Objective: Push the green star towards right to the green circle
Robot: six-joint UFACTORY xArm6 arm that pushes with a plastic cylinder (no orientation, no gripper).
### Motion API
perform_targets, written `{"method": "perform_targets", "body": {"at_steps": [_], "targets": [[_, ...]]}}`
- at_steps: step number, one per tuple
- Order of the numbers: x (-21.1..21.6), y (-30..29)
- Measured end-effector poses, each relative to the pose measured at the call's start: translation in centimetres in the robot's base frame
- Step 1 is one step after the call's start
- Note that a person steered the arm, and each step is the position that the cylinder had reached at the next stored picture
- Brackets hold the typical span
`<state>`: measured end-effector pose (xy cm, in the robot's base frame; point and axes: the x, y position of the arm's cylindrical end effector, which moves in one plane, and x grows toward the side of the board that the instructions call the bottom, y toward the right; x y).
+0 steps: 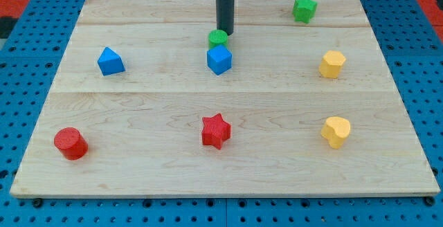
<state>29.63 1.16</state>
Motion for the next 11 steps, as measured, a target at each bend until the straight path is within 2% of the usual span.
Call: {"method": "perform_targets", "body": {"at_steps": [1, 2, 4, 5, 6, 7, 8, 10, 11], "targets": [[-6.6, 6.4], [-9.5, 11.0], [-9.1, 18.5], [-8.5, 14.2], [-7.3, 14.1], [-7.4, 18.6], [-5.5, 15.5], [-4.8, 9.8], [-1.6, 7.8]]}}
